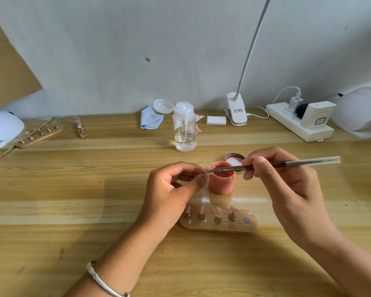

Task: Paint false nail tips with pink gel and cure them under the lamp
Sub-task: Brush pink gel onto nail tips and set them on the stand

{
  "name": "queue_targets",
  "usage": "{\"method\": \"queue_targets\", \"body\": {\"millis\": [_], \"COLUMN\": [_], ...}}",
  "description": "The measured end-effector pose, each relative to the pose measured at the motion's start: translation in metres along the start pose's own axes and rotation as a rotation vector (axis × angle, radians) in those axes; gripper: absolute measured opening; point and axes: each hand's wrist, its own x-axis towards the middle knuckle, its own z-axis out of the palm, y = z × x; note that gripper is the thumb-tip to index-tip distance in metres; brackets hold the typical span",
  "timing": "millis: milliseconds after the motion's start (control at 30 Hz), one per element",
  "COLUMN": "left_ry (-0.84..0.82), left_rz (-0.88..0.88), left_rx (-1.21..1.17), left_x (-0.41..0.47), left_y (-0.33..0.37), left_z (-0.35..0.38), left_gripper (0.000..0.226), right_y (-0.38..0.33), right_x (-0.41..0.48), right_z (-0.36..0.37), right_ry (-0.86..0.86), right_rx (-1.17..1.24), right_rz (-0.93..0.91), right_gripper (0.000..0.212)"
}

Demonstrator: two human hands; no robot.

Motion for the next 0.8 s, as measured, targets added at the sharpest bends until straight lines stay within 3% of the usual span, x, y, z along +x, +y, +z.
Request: {"method": "queue_targets", "body": {"millis": [167, 400, 600, 800], "left_ry": [0.003, 0.0, -0.006, -0.004], "left_rz": [-0.007, 0.005, 0.008, -0.001], "left_rx": [0.006, -0.011, 0.005, -0.019], "left_x": [0.0003, 0.0006, 0.0006, 0.0004], "left_y": [-0.0004, -0.0019, -0.0018, -0.0005], "left_z": [0.0003, 0.0, -0.0004, 0.0002], "left_gripper": [0.01, 0.01, 0.013, 0.01], "right_y": [0.0025, -0.0031, -0.0012, -0.0029], "right_x": [0.0008, -0.0021, -0.0019, -0.0048], "right_z": [-0.0038, 0.0018, -0.0035, 0.0002], "right_ry": [0.078, -0.03, 0.066, -0.026], "right_rx": [-0.018, -0.024, -0.058, -0.074], "right_rz": [-0.013, -0.02, -0.036, -0.053], "right_gripper": [0.02, 0.019, 0.02, 0.018]}}
